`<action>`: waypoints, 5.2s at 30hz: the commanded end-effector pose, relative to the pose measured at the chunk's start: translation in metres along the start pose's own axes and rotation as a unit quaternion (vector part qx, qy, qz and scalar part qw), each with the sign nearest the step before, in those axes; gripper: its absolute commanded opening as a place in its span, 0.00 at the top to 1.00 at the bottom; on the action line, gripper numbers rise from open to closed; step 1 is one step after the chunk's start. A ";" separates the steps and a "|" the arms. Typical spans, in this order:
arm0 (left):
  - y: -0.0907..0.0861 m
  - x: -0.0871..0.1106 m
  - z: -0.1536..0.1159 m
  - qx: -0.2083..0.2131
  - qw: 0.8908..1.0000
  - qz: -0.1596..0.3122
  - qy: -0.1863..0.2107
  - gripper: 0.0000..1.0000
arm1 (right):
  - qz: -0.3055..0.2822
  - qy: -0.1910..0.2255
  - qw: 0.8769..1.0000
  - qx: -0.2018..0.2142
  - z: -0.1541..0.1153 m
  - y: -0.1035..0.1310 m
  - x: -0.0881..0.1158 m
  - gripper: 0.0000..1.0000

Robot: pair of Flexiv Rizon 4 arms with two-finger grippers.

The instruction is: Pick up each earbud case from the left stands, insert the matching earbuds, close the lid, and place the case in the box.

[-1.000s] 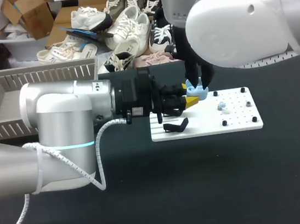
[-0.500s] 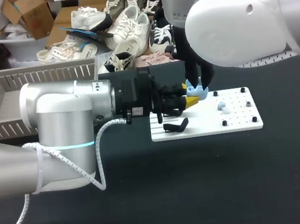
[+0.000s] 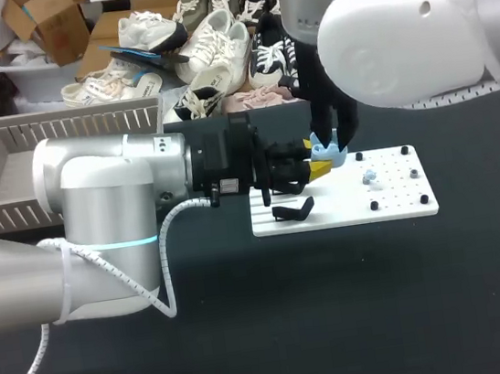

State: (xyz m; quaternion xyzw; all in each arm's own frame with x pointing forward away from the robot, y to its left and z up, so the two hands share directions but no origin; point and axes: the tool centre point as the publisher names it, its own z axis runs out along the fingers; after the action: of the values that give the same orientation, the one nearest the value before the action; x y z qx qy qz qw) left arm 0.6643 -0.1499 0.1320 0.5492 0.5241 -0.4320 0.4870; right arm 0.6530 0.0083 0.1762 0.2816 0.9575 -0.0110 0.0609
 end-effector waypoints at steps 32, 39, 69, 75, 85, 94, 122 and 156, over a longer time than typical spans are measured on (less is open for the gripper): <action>-0.001 0.001 0.000 -0.004 1.000 0.001 -0.001 1.00 | 0.003 -0.006 1.000 -0.003 -0.005 0.001 0.003 1.00; -0.001 0.001 0.000 -0.004 1.000 0.001 -0.001 1.00 | 0.005 -0.003 1.000 -0.002 -0.001 0.001 0.002 1.00; -0.001 0.001 0.000 -0.004 1.000 0.001 -0.001 1.00 | 0.005 0.007 1.000 -0.011 0.003 -0.001 0.001 0.89; -0.001 0.001 0.000 -0.004 1.000 0.001 -0.001 1.00 | 0.005 0.006 1.000 -0.013 0.003 -0.002 0.001 0.75; -0.001 0.001 0.000 -0.004 1.000 0.001 -0.001 1.00 | -0.002 -0.002 1.000 -0.019 -0.004 -0.009 0.006 0.73; -0.001 0.001 0.000 -0.004 1.000 0.001 -0.001 1.00 | -0.043 -0.045 0.997 -0.041 -0.016 -0.031 0.014 0.80; -0.001 0.001 0.000 -0.004 1.000 0.001 -0.001 1.00 | -0.123 -0.093 0.982 -0.105 0.044 -0.086 -0.014 0.66; -0.001 0.001 0.000 -0.004 1.000 0.001 -0.001 1.00 | -0.147 -0.041 0.977 -0.148 0.120 -0.050 -0.077 0.66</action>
State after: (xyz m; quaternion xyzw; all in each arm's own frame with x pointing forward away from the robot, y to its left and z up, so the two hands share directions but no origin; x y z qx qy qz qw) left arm 0.6645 -0.1494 0.1321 0.5489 0.5243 -0.4318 0.4872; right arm 0.6990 -0.0839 0.0689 0.1238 0.9758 0.1126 0.1410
